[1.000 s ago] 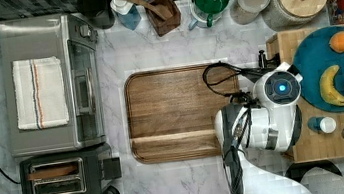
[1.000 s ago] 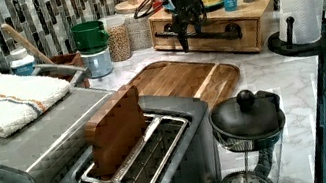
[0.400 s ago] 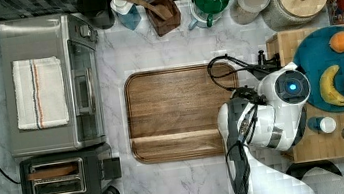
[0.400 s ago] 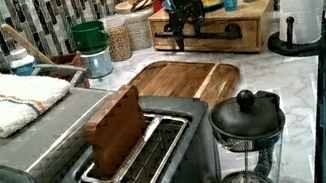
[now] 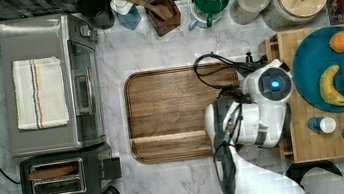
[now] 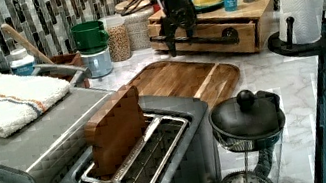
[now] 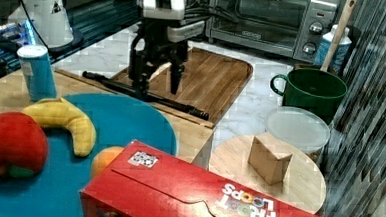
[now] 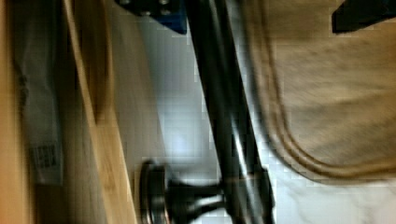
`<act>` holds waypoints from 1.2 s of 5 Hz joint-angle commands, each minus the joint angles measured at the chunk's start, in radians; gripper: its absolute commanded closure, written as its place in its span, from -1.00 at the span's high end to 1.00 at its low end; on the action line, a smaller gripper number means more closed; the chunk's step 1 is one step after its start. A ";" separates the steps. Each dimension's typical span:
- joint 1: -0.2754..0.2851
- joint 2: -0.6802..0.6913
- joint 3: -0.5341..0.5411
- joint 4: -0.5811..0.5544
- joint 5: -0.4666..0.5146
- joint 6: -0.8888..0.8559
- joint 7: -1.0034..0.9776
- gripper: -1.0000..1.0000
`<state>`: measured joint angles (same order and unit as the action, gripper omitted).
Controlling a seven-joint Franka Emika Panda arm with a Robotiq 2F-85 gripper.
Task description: Open the drawer.
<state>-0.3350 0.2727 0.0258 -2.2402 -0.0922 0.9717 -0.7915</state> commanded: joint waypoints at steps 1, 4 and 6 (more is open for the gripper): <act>0.189 -0.045 0.188 -0.027 0.035 -0.073 0.133 1.00; 0.150 -0.045 0.233 0.002 0.131 -0.131 0.122 1.00; 0.147 -0.045 0.236 0.002 0.130 -0.131 0.122 1.00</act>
<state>-0.2499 0.2539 0.2054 -2.2539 -0.0031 0.8643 -0.7329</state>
